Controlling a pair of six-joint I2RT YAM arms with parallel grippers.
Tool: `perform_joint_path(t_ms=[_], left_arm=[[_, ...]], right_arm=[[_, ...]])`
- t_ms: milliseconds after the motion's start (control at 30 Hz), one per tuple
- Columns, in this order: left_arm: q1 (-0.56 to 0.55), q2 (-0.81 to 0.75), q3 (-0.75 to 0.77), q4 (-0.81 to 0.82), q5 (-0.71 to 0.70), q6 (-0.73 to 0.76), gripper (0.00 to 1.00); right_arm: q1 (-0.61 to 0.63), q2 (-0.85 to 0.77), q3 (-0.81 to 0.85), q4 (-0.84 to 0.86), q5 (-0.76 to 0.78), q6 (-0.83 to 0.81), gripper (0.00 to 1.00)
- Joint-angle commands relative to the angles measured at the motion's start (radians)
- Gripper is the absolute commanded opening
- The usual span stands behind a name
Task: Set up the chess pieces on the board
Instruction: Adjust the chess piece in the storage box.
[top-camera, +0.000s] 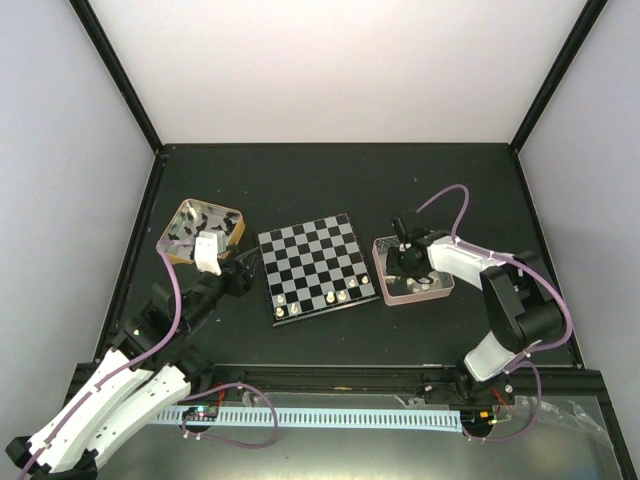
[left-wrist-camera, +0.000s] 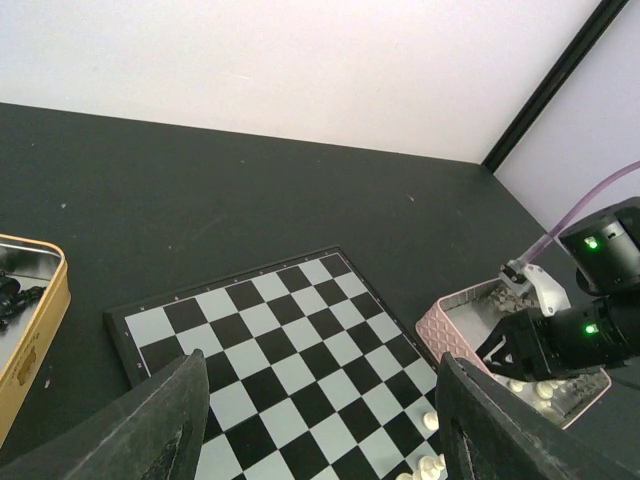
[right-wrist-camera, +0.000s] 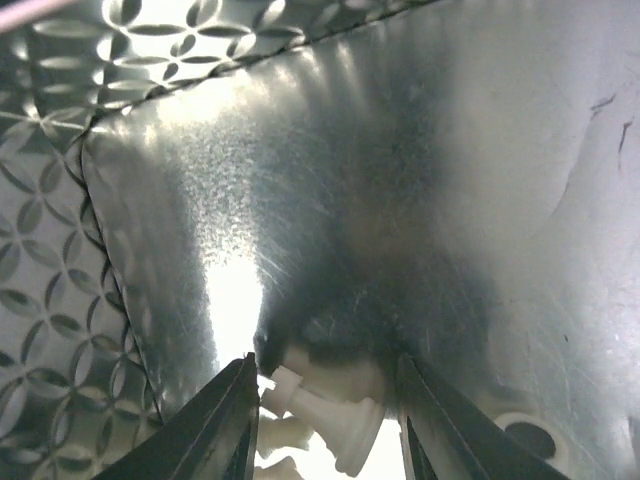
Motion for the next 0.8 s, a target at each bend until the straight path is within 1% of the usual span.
perform_joint_path(t_ms=[0, 367, 467, 567, 767], left_arm=[[0.006, 0.003, 0.003, 0.009, -0.01, 0.012, 0.64], [0.007, 0.006, 0.0, 0.01, -0.008, 0.011, 0.64], [0.006, 0.008, 0.0, 0.011, -0.007, 0.011, 0.64], [0.006, 0.008, 0.0, 0.011, -0.008, 0.01, 0.64], [0.006, 0.009, -0.001, 0.01, -0.01, 0.009, 0.64]], right_arm=[[-0.004, -0.042, -0.032, -0.012, -0.027, 0.006, 0.4], [-0.003, -0.039, -0.057, -0.025, -0.015, -0.023, 0.39], [-0.003, -0.028, -0.05, -0.019, 0.007, -0.015, 0.32], [-0.003, -0.02, -0.046, 0.01, 0.035, 0.02, 0.28], [-0.003, -0.015, -0.062, 0.122, 0.06, 0.153, 0.28]])
